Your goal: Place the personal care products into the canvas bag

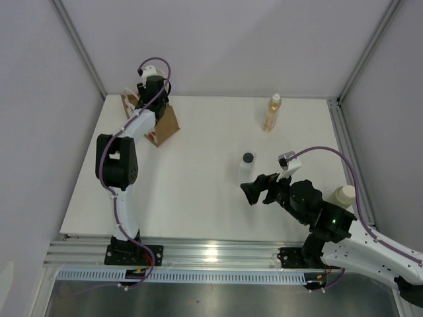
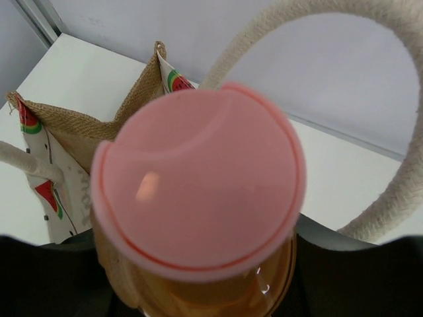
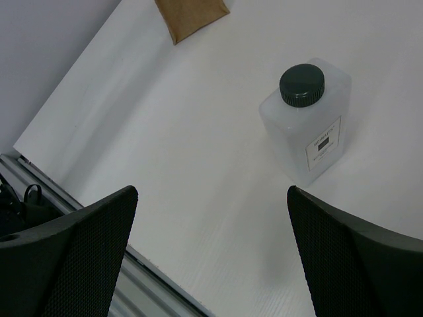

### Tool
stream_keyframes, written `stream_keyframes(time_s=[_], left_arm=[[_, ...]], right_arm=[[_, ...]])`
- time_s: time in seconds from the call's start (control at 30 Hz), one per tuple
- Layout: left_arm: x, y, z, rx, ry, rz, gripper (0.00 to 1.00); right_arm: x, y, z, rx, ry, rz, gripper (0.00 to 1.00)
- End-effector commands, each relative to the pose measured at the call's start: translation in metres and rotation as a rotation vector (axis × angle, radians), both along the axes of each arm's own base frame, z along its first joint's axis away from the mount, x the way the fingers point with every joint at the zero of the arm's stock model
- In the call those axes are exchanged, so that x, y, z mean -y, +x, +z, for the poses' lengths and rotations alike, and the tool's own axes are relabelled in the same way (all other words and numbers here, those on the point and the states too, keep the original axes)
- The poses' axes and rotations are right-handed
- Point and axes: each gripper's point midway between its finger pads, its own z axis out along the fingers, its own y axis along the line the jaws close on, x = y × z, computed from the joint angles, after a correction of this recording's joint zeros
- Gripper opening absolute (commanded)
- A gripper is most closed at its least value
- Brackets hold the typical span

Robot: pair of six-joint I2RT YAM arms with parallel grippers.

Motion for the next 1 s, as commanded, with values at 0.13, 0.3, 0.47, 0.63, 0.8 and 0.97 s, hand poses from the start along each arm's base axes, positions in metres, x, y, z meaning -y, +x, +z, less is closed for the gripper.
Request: stream_keyframes(time_s=[0.13,0.3,0.47,0.63,0.8,0.97], left_arm=[[0.004,0.009,0.044,0.164,-0.070,-0.001,0.40],[0.007,0.007,0.032,0.141,-0.080,-0.008,0.47],[0.007,0.007,0.031,0.144,-0.070,-0.014,0.53],[0.006,0.006,0.027,0.136,-0.065,-0.013,0.60],[0.011,0.004,0.029,0.133,-0.066,-0.030,0.69],[0.016,0.000,0.032,0.127,-0.059,-0.042,0.71]], right_arm=[[0.000,0.000,0.027,0.032,0.060,-0.003,0.99],[0.002,0.000,0.027,0.036,0.059,-0.012,0.99],[0.000,-0.001,0.028,0.032,0.067,-0.001,0.99],[0.000,-0.003,0.030,0.033,0.077,0.008,0.99],[0.000,-0.004,0.032,0.037,0.082,0.011,0.99],[0.001,-0.002,0.031,0.037,0.075,0.002,0.99]])
